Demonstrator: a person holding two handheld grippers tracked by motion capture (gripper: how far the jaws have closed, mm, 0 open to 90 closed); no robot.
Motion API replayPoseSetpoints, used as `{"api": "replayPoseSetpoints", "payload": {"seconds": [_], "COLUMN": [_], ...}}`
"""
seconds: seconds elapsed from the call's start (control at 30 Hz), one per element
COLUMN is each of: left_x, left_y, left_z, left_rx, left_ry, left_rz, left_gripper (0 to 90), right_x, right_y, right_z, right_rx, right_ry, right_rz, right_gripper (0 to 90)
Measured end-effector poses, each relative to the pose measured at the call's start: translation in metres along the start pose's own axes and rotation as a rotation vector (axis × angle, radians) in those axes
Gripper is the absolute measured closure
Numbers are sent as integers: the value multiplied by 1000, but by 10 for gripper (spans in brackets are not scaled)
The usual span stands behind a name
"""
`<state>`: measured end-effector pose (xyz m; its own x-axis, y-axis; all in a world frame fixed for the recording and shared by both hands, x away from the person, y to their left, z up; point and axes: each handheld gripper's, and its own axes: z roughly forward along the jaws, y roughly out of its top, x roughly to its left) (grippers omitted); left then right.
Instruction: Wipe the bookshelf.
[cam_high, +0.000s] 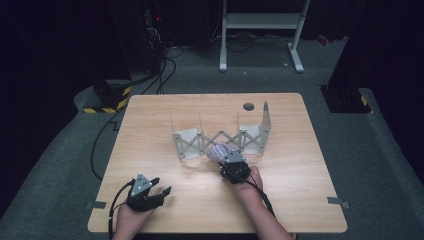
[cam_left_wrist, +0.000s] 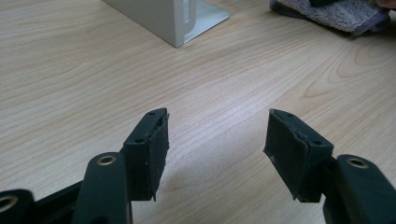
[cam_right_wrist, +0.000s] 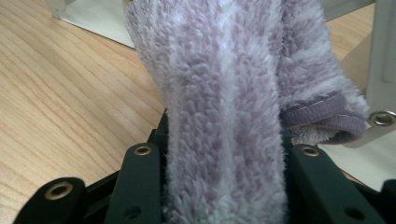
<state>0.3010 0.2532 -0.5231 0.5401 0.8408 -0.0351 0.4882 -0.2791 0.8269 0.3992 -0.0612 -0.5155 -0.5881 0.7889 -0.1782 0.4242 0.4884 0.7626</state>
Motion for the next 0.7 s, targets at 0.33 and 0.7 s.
{"api": "replayPoseSetpoints", "payload": {"seconds": [0.33, 0.7], "left_x": [1, -9], "left_y": [8, 22], "left_z": [11, 29], "left_rx": [7, 4], "left_ry": [-14, -65], "left_rz": [24, 68], "left_gripper": [395, 393], "right_x": [2, -3], "right_y": [23, 56], "right_z": [-35, -62], "right_rx": [-129, -241], "right_ry": [-64, -121], "right_rz": [-6, 17], "right_gripper": [613, 614]}}
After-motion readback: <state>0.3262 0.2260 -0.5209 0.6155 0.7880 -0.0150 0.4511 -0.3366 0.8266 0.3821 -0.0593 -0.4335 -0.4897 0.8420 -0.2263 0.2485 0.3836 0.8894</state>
